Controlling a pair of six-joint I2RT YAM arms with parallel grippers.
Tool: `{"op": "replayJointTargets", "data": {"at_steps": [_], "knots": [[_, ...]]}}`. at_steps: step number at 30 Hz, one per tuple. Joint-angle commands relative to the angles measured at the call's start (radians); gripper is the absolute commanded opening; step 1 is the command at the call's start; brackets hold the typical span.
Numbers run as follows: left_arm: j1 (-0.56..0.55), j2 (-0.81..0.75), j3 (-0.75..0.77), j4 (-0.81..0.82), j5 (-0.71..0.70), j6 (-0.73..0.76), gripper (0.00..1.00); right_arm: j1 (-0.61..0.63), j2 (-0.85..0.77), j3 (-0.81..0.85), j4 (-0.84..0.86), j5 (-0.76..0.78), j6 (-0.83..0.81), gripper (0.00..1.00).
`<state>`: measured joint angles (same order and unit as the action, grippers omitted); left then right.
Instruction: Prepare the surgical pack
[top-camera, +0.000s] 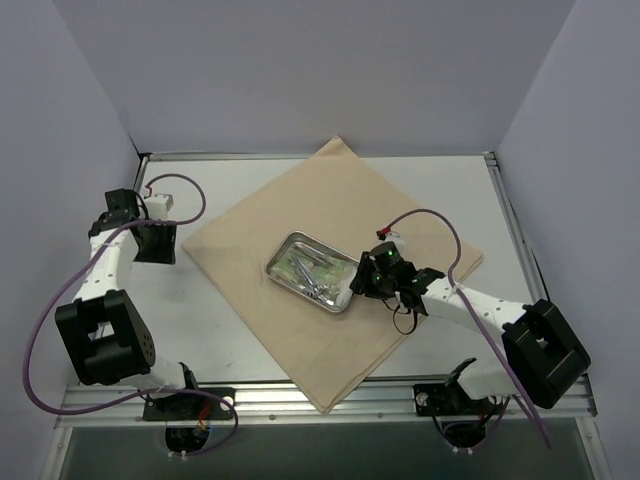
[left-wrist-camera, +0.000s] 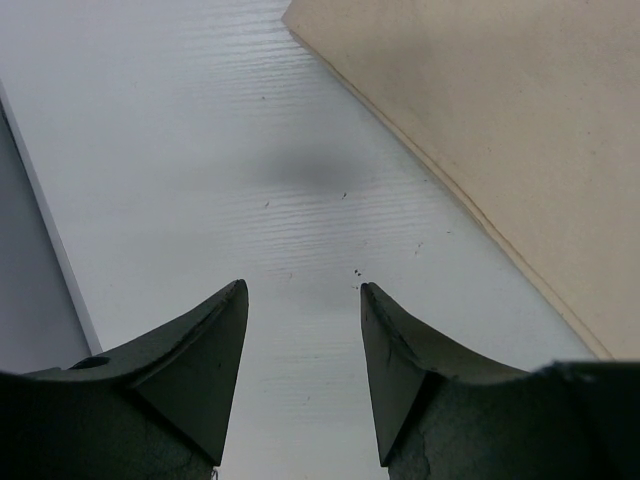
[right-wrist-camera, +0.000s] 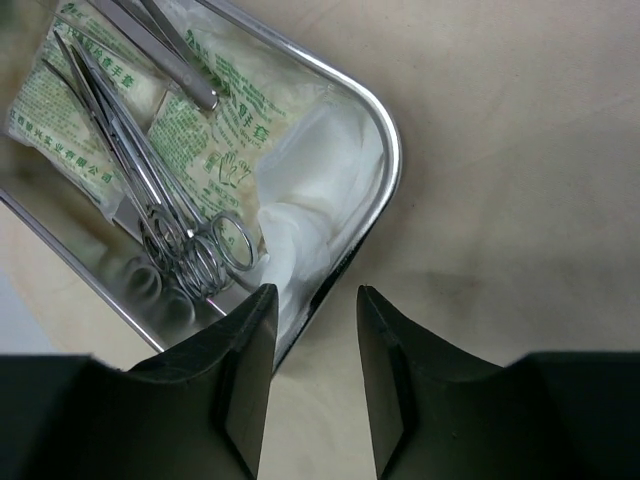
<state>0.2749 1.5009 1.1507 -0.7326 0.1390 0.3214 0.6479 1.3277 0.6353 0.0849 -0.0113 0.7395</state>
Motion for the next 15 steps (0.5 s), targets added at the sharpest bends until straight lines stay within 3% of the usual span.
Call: {"op": "replayJointTargets", "data": {"at_steps": [1, 10, 15], "knots": [[0.001, -0.041, -0.009, -0.007, 0.027, -0.002, 0.58, 0.001, 0.059, 0.007, 0.093, -0.018, 0.028, 0.33], [0.003, -0.044, -0.020, -0.002, 0.019, 0.007, 0.58, -0.022, 0.113, 0.024, 0.115, -0.009, 0.012, 0.13], [0.003, -0.041, -0.019, 0.001, 0.019, 0.008, 0.58, -0.138, 0.074, 0.021, 0.092, -0.103, -0.095, 0.01]]}}
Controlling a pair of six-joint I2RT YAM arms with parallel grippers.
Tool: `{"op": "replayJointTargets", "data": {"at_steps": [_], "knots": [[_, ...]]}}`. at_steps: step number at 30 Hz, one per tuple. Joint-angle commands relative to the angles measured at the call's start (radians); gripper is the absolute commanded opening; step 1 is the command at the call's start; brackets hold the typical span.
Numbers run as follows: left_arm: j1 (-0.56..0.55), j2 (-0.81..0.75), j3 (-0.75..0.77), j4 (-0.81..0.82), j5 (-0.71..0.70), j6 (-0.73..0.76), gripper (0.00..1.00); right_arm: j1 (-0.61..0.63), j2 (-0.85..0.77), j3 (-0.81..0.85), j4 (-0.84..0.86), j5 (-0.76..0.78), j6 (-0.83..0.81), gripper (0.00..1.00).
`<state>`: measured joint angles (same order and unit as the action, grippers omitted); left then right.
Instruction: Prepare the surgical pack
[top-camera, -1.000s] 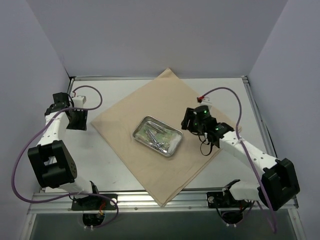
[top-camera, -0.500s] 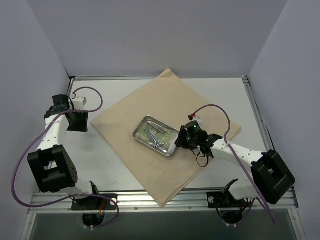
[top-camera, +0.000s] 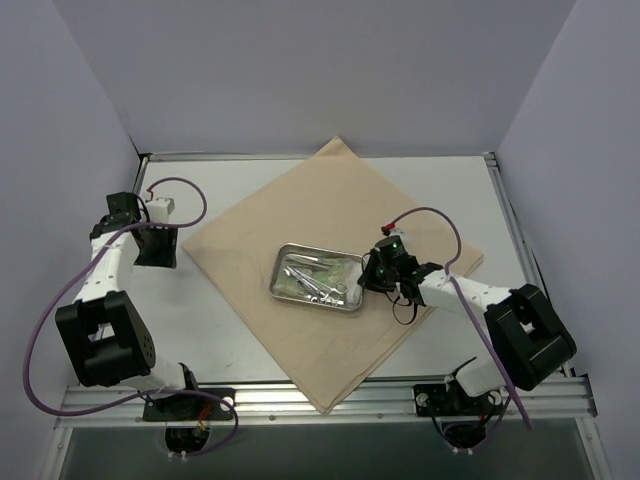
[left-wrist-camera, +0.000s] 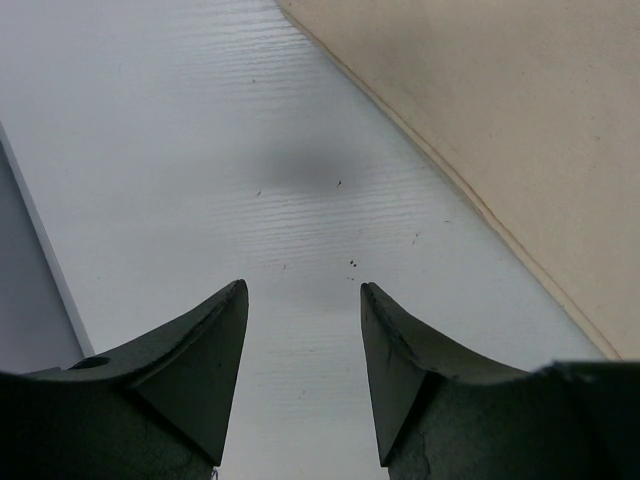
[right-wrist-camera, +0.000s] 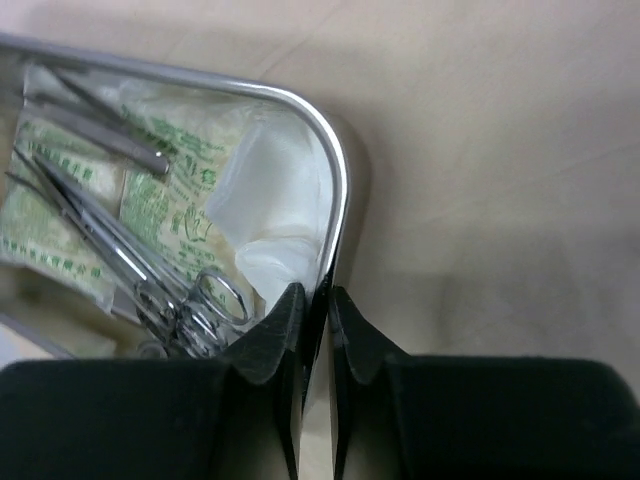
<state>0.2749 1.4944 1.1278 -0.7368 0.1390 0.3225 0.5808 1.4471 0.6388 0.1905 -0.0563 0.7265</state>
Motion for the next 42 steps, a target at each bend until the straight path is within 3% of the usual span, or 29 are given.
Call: {"op": "replayJointTargets", "data": {"at_steps": [1, 7, 13, 20, 24, 26, 34, 42], "knots": [[0.003, -0.033, 0.006, 0.004, 0.019, 0.007, 0.58, -0.096, -0.042, 0.021, -0.008, -0.092, -0.114, 0.00], [0.003, -0.037, 0.013, 0.002, 0.017, 0.007, 0.58, -0.141, 0.093, 0.176, -0.131, -0.218, -0.387, 0.00], [0.003, -0.046, 0.012, -0.006, 0.024, 0.013, 0.58, -0.156, 0.237, 0.357, -0.247, -0.159, -0.507, 0.00], [0.004, -0.063, 0.003, -0.009, 0.017, 0.033, 0.58, -0.168, 0.268, 0.381, -0.254, -0.138, -0.495, 0.02], [0.003, -0.069, 0.012, -0.025, 0.028, 0.044, 0.58, -0.167, 0.239, 0.392, -0.256, -0.151, -0.498, 0.34], [0.003, -0.074, 0.017, -0.042, 0.039, 0.047, 0.58, -0.167, 0.216, 0.410, -0.270, -0.148, -0.507, 0.38], [0.003, -0.112, 0.010, -0.055, 0.057, 0.055, 0.58, -0.167, 0.170, 0.493, -0.393, -0.083, -0.487, 0.39], [0.003, -0.131, -0.005, -0.058, 0.073, 0.044, 0.58, -0.165, 0.151, 0.328, -0.226, -0.086, -0.372, 0.33]]}}
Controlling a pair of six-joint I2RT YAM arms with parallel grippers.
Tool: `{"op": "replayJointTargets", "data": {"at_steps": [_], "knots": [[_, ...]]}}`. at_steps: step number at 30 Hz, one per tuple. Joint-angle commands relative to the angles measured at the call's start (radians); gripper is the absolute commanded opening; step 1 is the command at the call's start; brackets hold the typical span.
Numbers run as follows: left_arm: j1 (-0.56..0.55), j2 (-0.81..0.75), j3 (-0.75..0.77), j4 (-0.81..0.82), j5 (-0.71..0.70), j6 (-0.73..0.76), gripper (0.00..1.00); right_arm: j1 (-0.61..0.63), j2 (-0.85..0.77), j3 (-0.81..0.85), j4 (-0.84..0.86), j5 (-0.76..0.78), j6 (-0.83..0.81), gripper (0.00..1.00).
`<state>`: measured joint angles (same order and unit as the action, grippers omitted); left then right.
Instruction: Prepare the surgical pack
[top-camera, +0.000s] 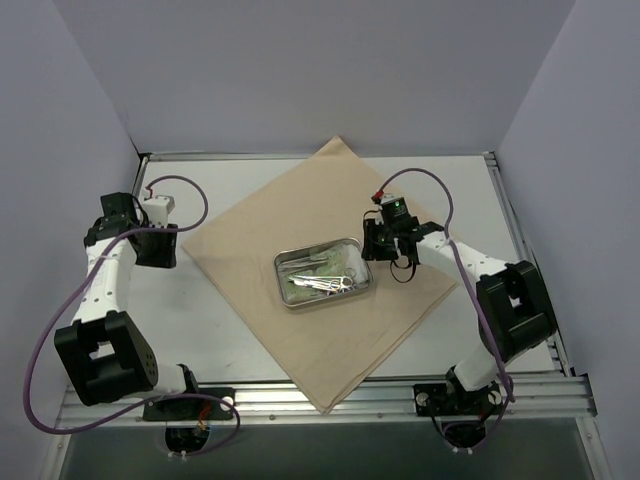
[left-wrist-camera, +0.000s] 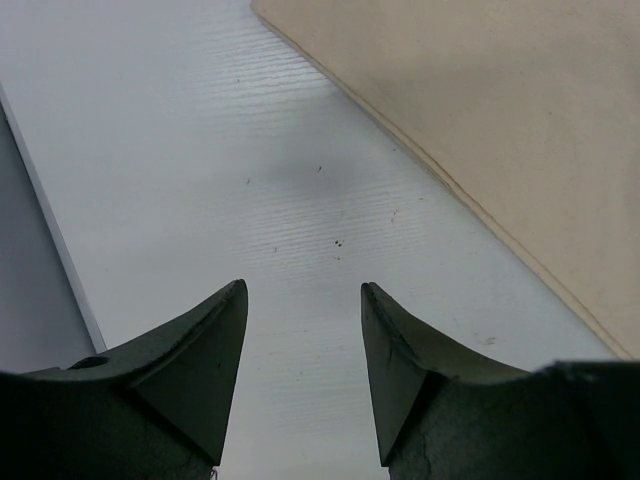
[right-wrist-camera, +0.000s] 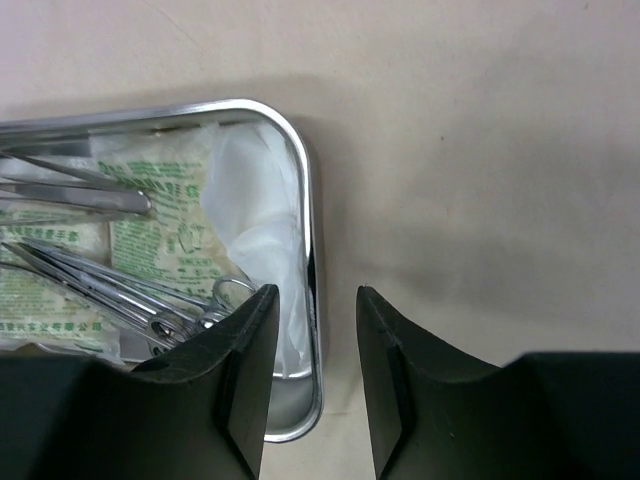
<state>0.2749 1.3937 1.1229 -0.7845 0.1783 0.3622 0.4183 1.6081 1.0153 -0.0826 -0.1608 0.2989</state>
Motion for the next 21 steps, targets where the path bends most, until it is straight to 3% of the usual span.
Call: {"op": "replayJointTargets", "data": {"at_steps": [1, 4, 11, 21], "knots": [[0.003, -0.030, 0.000, -0.012, 0.036, 0.004, 0.58, -0.003, -0.007, -0.061, 0.066, 0.011, 0.072, 0.32], [0.003, -0.036, -0.009, -0.012, 0.040, 0.003, 0.58, 0.004, 0.007, -0.102, 0.136, -0.034, 0.092, 0.30], [0.003, -0.030, -0.012, -0.010, 0.036, 0.004, 0.58, 0.005, -0.019, -0.175, 0.173, 0.013, 0.163, 0.07], [0.003, -0.032, -0.023, -0.002, 0.035, 0.007, 0.58, 0.007, -0.143, -0.277, 0.182, 0.063, 0.226, 0.00]]}}
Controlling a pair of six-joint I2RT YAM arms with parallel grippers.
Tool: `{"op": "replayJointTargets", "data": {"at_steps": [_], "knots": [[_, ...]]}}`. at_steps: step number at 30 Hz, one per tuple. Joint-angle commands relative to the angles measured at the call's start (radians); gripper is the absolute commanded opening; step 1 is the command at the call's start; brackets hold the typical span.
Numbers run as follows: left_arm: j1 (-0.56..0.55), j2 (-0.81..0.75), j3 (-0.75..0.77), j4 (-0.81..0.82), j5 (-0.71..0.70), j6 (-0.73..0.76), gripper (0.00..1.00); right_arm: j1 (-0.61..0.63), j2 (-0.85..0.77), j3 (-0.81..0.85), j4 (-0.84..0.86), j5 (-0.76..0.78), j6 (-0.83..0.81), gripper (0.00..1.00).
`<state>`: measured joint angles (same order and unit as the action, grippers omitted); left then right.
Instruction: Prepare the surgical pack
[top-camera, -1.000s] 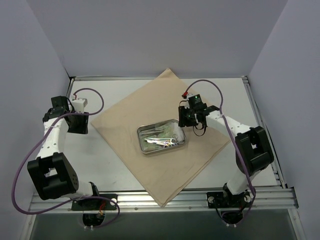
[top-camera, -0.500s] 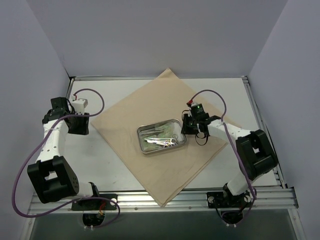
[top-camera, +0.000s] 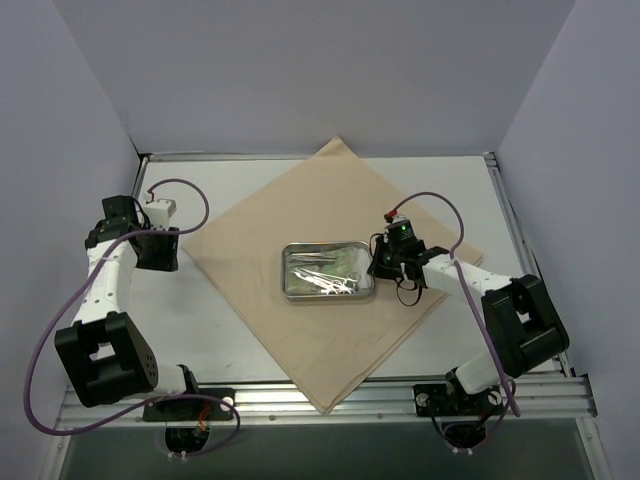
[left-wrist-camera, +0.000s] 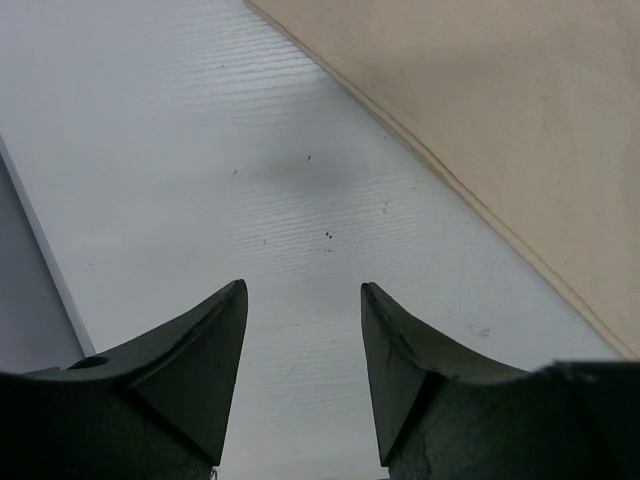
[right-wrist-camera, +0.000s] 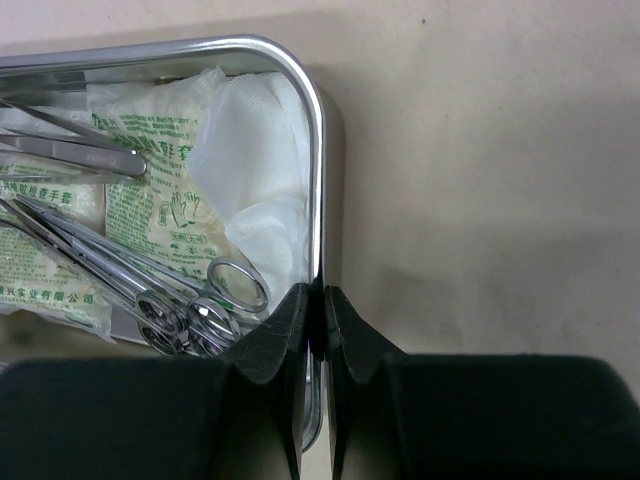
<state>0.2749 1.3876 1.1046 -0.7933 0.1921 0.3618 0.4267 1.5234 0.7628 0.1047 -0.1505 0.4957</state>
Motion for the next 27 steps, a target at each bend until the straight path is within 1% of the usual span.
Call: {"op": "replayJointTargets", "data": {"at_steps": [1, 4, 8, 12, 18, 21, 24, 27], "knots": [[0.003, -0.025, -0.006, 0.009, 0.020, 0.008, 0.58, -0.002, -0.058, -0.026, -0.003, 0.049, 0.017, 0.00], [0.003, -0.022, -0.005, 0.009, 0.021, 0.008, 0.58, -0.002, -0.036, -0.011, -0.007, 0.046, 0.014, 0.00], [0.004, -0.027, -0.005, 0.009, 0.021, 0.003, 0.58, 0.015, -0.022, -0.013, 0.036, 0.049, 0.081, 0.00], [0.003, -0.030, -0.011, 0.012, 0.020, 0.003, 0.58, 0.032, -0.026, -0.040, 0.107, 0.091, 0.141, 0.00], [0.001, -0.035, -0.014, 0.011, 0.018, 0.006, 0.58, 0.030, -0.055, -0.074, 0.142, 0.141, 0.190, 0.00], [0.003, -0.042, -0.022, 0.016, 0.020, 0.011, 0.58, 0.029, -0.066, -0.083, 0.151, 0.143, 0.164, 0.00], [0.003, -0.042, -0.022, 0.016, 0.015, 0.014, 0.58, 0.027, -0.045, -0.042, 0.099, 0.147, 0.130, 0.00], [0.003, -0.045, -0.022, 0.012, 0.013, 0.014, 0.58, 0.027, -0.040, -0.031, 0.090, 0.146, 0.118, 0.00]]}}
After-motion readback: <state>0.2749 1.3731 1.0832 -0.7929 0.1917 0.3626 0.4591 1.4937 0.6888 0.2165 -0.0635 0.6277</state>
